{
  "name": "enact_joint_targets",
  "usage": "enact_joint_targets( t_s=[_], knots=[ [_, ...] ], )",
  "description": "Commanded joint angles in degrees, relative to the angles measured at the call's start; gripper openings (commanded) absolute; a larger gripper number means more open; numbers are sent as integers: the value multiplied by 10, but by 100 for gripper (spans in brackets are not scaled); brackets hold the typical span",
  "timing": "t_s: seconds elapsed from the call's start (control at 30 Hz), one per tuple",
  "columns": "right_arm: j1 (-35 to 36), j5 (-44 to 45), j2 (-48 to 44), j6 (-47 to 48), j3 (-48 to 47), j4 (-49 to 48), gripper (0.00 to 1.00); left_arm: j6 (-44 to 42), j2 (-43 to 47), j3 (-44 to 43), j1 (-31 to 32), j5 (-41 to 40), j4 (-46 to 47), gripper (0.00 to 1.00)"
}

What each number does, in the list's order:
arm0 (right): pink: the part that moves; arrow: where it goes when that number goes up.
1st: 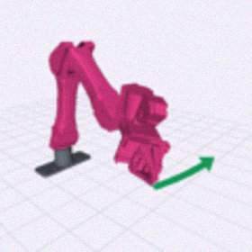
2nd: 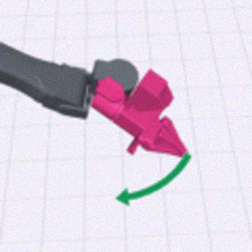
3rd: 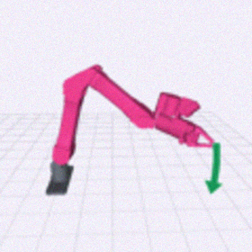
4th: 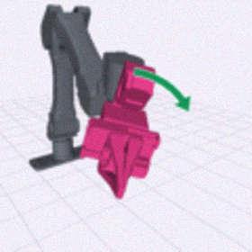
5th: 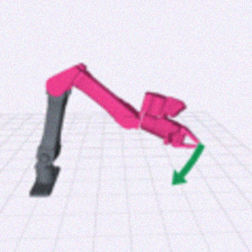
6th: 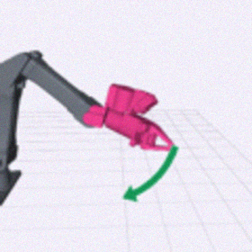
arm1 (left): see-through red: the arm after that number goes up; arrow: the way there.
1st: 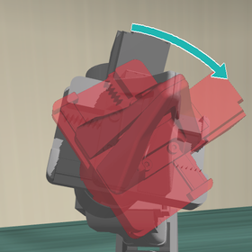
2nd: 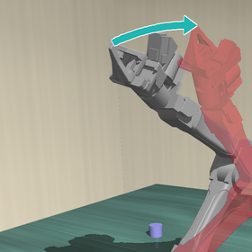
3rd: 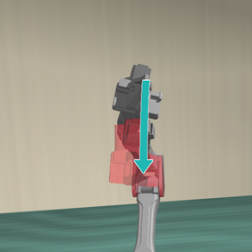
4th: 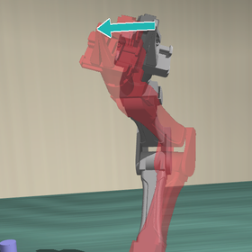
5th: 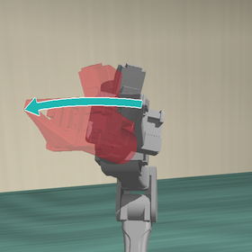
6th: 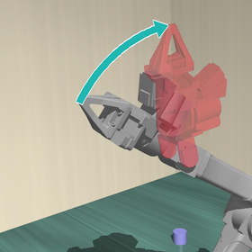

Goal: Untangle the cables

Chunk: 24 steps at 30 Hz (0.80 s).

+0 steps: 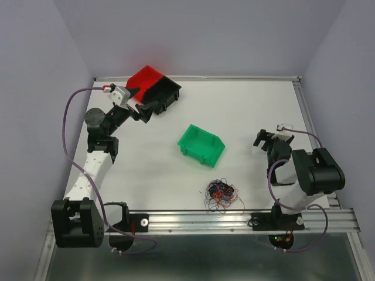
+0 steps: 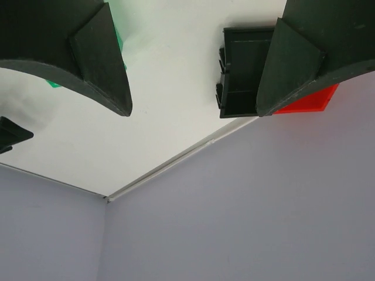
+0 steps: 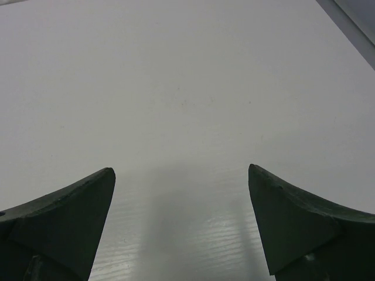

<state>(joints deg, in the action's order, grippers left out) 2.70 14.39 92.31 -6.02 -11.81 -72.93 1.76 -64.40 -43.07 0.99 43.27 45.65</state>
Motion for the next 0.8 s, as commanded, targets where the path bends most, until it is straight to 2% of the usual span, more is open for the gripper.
enact_joint_targets(
  t_s=[0.0,0.03,0.1,0.13,0.17,0.23,0.27,0.3,0.37,0.4,0.43,0.5,0.53,0.57,0.63,0.73,0.77],
  knots=[
    [-1,-21,-3,13,-6,-48,100,-7,-4,-8,0,53,32,99],
    [8,-17,-19,23,-4,-42,100,-14,-9,-15,0,84,30,99],
    [46,44,-130,37,-25,86,100,-28,-31,-24,0,117,23,99],
    [47,60,-171,-9,-50,164,100,-33,-39,-32,0,152,23,99],
    [39,46,-242,-82,-83,278,100,-33,-49,-38,1,167,23,99],
    [39,-50,-281,-126,-98,330,100,-25,-82,-48,4,196,23,99],
    [39,-73,-315,-162,-104,396,100,-2,-92,-58,8,197,23,99],
    [39,-52,-329,-187,-102,427,100,-2,-101,-61,12,199,22,99],
    [39,-13,-369,-230,-62,431,100,-15,-96,-52,22,203,22,99],
    [38,0,-391,-263,-38,428,100,-49,-90,-46,29,197,19,99],
    [38,-13,-439,-259,3,416,100,-72,-72,-39,57,169,14,99],
    [38,-62,-481,-247,16,427,100,-162,-47,-42,105,107,-92,99],
    [38,-82,-506,-247,15,436,100,-249,-42,-51,169,42,-134,99],
    [38,-101,-516,-244,13,460,100,-280,-40,-53,194,21,-192,99],
    [37,-124,-525,-245,2,487,100,-331,-35,-49,252,-5,-236,99],
    [38,-108,-527,-242,4,513,100,-394,-42,-59,302,-19,-302,99],
    [38,-107,-526,-243,6,513,100,-438,-46,-59,347,-33,-346,98]
  ],
)
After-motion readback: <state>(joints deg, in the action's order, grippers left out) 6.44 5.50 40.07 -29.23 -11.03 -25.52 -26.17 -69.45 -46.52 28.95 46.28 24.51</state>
